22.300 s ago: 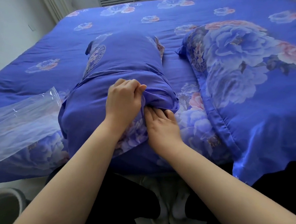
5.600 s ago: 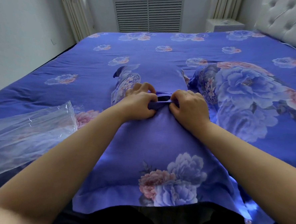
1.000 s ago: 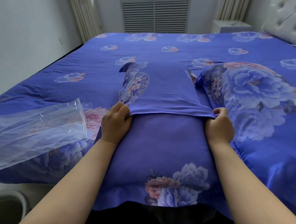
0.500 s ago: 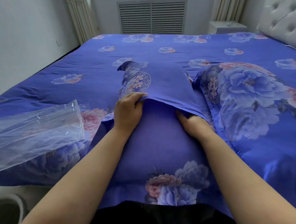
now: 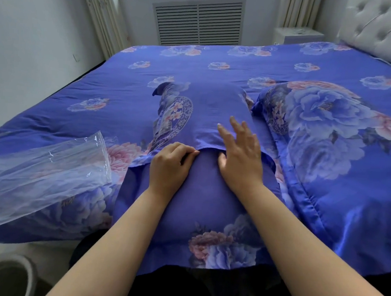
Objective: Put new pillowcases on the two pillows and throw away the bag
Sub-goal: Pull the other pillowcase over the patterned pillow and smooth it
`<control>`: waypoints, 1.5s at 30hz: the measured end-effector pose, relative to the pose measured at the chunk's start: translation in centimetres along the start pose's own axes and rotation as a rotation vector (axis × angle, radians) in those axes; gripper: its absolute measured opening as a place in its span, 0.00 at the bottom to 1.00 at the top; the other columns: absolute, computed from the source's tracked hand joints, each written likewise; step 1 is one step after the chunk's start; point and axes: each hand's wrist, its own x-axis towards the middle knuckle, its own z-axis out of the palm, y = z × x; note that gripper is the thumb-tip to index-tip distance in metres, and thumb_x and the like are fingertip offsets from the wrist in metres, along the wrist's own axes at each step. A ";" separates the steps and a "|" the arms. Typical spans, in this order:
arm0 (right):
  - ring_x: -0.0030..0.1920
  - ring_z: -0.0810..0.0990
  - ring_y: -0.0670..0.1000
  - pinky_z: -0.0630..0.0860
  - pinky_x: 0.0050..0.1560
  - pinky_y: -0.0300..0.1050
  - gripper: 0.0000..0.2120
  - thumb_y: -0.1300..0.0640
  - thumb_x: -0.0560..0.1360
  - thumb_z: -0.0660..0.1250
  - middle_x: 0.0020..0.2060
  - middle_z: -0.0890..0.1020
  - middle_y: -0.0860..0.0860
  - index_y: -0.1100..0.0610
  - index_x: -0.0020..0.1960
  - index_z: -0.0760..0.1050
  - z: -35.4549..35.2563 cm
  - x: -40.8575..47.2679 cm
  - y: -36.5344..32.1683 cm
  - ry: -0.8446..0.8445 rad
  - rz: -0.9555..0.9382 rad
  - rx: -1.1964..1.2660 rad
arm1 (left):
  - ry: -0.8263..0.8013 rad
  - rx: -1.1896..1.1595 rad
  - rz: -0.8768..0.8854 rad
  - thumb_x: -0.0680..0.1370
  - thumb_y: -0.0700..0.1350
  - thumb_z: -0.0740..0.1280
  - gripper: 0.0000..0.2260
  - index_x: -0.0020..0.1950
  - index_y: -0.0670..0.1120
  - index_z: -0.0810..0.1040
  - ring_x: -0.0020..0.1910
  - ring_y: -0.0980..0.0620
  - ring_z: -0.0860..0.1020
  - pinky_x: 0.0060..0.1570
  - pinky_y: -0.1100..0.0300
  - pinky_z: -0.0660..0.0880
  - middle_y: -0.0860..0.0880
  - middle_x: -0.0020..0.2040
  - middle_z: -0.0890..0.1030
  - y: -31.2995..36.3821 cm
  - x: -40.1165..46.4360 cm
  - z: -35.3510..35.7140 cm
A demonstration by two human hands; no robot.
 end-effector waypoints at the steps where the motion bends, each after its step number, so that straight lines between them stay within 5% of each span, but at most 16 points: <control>1: 0.73 0.62 0.56 0.55 0.72 0.56 0.23 0.59 0.73 0.61 0.71 0.68 0.52 0.52 0.68 0.70 0.4 0.4 -0.2 -0.073 -0.012 0.033 | 0.009 -0.009 0.075 0.75 0.45 0.69 0.04 0.43 0.45 0.82 0.41 0.50 0.80 0.42 0.58 0.75 0.50 0.42 0.83 0.3 -0.3 -0.1; 6: 0.63 0.76 0.55 0.68 0.64 0.49 0.16 0.57 0.78 0.58 0.59 0.80 0.56 0.56 0.62 0.78 0.2 1.4 -0.9 0.013 0.033 0.202 | -0.048 0.173 0.280 0.78 0.51 0.64 0.10 0.50 0.47 0.83 0.61 0.46 0.75 0.60 0.48 0.70 0.49 0.58 0.81 1.4 -1.4 0.2; 12: 0.65 0.74 0.52 0.63 0.68 0.43 0.15 0.60 0.80 0.60 0.61 0.79 0.52 0.55 0.64 0.76 -0.2 0.8 -0.7 -0.036 0.012 0.206 | -0.169 0.378 -0.306 0.77 0.61 0.54 0.24 0.54 0.44 0.79 0.63 0.39 0.68 0.62 0.45 0.66 0.44 0.65 0.70 -1.9 -1.9 -1.1; 17: 0.60 0.78 0.55 0.71 0.58 0.46 0.13 0.57 0.80 0.59 0.55 0.83 0.52 0.52 0.61 0.78 -0.4 -0.2 -0.6 -0.049 -0.004 0.099 | -0.261 0.114 -1.071 0.81 0.58 0.51 0.29 0.59 0.34 0.76 0.62 0.35 0.71 0.61 0.47 0.67 0.34 0.63 0.72 -5.9 -3.4 -3.8; 19: 0.49 0.80 0.61 0.70 0.41 0.49 0.12 0.51 0.80 0.58 0.47 0.84 0.56 0.53 0.55 0.78 -1.2 0.1 -0.8 -0.069 0.069 0.009 | -0.032 0.214 -0.980 0.82 0.53 0.55 0.24 0.51 0.33 0.79 0.57 0.33 0.72 0.56 0.46 0.70 0.32 0.57 0.75 -6.1 -3.7 -4.5; 21: 0.42 0.79 0.63 0.65 0.35 0.48 0.15 0.48 0.80 0.57 0.39 0.83 0.58 0.57 0.48 0.77 -2.0 1.1 -1.8 0.031 0.081 0.016 | 0.246 0.269 -0.587 0.79 0.48 0.61 0.17 0.44 0.35 0.79 0.52 0.36 0.73 0.52 0.49 0.69 0.36 0.51 0.77 -5.1 -2.8 -4.7; 23: 0.48 0.79 0.61 0.71 0.41 0.50 0.14 0.48 0.78 0.59 0.44 0.83 0.56 0.56 0.51 0.78 -2.3 2.3 -3.2 0.145 -0.011 0.112 | 0.247 0.155 -0.224 0.78 0.48 0.63 0.11 0.47 0.41 0.78 0.55 0.42 0.74 0.55 0.53 0.67 0.41 0.53 0.78 -3.4 -0.8 -4.0; 24: 0.57 0.77 0.59 0.71 0.54 0.54 0.16 0.46 0.77 0.59 0.54 0.82 0.54 0.53 0.56 0.78 -1.8 3.0 -3.7 0.103 -0.058 0.130 | 0.122 0.100 -0.149 0.77 0.52 0.61 0.14 0.54 0.44 0.77 0.59 0.46 0.72 0.58 0.54 0.67 0.44 0.58 0.77 -2.8 0.2 -3.2; 26: 0.74 0.59 0.55 0.52 0.71 0.61 0.24 0.38 0.77 0.56 0.73 0.64 0.49 0.46 0.70 0.66 -0.5 3.7 -3.7 -0.197 -0.018 0.059 | -0.215 0.088 -0.250 0.75 0.63 0.54 0.27 0.68 0.51 0.69 0.68 0.49 0.67 0.66 0.52 0.64 0.50 0.68 0.71 -2.3 1.5 -1.5; 29: 0.77 0.41 0.53 0.40 0.70 0.69 0.41 0.25 0.70 0.49 0.77 0.44 0.46 0.42 0.76 0.45 1.2 2.7 -0.4 -0.494 0.325 0.002 | -0.511 -0.019 -0.643 0.71 0.71 0.53 0.38 0.75 0.50 0.60 0.74 0.47 0.60 0.72 0.49 0.57 0.46 0.74 0.63 -4.8 0.3 0.1; 32: 0.76 0.41 0.58 0.44 0.68 0.72 0.48 0.20 0.64 0.48 0.77 0.40 0.47 0.42 0.76 0.40 1.3 1.7 1.9 -0.511 0.547 0.090 | -0.537 -0.194 -0.960 0.60 0.77 0.55 0.50 0.73 0.48 0.63 0.71 0.46 0.66 0.70 0.50 0.62 0.44 0.71 0.69 -6.9 -1.4 -0.4; 35: 0.75 0.48 0.64 0.48 0.68 0.72 0.50 0.20 0.63 0.50 0.77 0.43 0.52 0.42 0.76 0.40 0.9 2.3 3.0 -0.500 0.714 0.173 | -0.551 -0.218 -1.046 0.57 0.76 0.54 0.51 0.71 0.46 0.67 0.69 0.46 0.69 0.69 0.52 0.64 0.45 0.69 0.72 -7.5 -1.7 -0.8; 38: 0.73 0.58 0.63 0.54 0.69 0.67 0.53 0.18 0.60 0.51 0.76 0.56 0.56 0.44 0.76 0.41 1.4 2.4 4.5 -0.480 0.832 0.246 | -0.567 -0.268 -1.115 0.61 0.74 0.59 0.46 0.67 0.42 0.72 0.63 0.47 0.74 0.62 0.54 0.67 0.44 0.63 0.77 -7.2 -1.5 -1.0; 40: 0.71 0.63 0.62 0.57 0.70 0.64 0.54 0.19 0.59 0.52 0.73 0.63 0.57 0.46 0.76 0.44 1.6 2.5 4.7 -0.459 0.857 0.288 | -0.463 -0.355 -1.096 0.67 0.65 0.64 0.31 0.52 0.38 0.79 0.50 0.49 0.75 0.50 0.55 0.69 0.43 0.48 0.79 -6.3 -0.8 -1.0; 43: 0.72 0.62 0.61 0.56 0.72 0.60 0.49 0.24 0.66 0.54 0.74 0.63 0.57 0.50 0.77 0.47 0.3 3.4 3.3 -0.408 0.828 0.394 | -0.250 -0.373 -0.947 0.67 0.52 0.63 0.13 0.30 0.43 0.70 0.36 0.51 0.67 0.38 0.56 0.65 0.46 0.30 0.69 -4.3 1.5 -2.2; 45: 0.75 0.57 0.57 0.53 0.73 0.51 0.42 0.30 0.73 0.54 0.75 0.58 0.55 0.54 0.77 0.47 -0.4 4.4 1.7 -0.401 0.763 0.582 | -0.113 -0.328 -0.834 0.71 0.47 0.64 0.15 0.28 0.45 0.63 0.33 0.50 0.63 0.34 0.58 0.60 0.45 0.29 0.62 -3.3 4.4 -4.6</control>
